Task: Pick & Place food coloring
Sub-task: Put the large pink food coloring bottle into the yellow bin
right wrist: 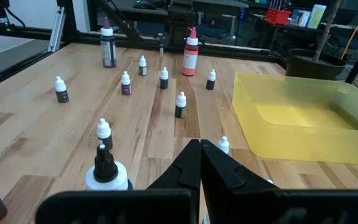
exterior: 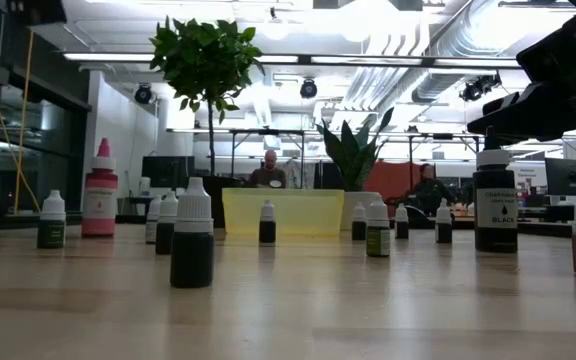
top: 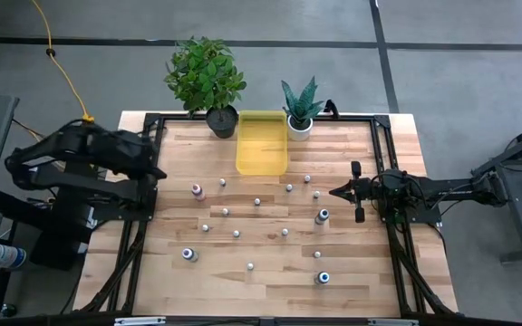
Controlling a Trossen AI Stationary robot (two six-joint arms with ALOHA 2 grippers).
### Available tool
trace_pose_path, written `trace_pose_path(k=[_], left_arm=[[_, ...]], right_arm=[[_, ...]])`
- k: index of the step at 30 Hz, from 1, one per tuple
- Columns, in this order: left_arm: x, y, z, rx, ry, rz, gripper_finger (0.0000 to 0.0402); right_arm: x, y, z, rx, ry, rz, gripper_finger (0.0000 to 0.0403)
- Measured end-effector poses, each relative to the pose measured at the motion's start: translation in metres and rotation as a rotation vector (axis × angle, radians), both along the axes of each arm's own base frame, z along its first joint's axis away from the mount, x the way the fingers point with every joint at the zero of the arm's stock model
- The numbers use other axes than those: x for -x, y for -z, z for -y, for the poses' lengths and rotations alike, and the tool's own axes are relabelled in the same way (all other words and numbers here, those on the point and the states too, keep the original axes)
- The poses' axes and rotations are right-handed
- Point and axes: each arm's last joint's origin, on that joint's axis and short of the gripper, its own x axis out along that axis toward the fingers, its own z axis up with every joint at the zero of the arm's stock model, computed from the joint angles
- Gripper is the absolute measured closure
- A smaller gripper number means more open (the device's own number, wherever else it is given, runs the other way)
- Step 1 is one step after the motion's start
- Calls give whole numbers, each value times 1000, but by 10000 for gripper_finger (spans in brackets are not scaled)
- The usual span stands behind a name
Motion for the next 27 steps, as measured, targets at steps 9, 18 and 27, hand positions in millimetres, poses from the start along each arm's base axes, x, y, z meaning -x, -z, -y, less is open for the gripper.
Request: trace_pose_path(k=[9, 18, 27], left_arm=[[-46, 31, 1, 11, 18, -158, 401], [-82, 51, 2, -57, 98, -316, 401], [-107, 65, 3, -19, 150, -362, 309]], right_arm=[[0, 0, 0, 0, 0, 0, 402], [0, 0, 0, 0, 0, 0, 402], [0, 0, 0, 0, 0, 0, 402]])
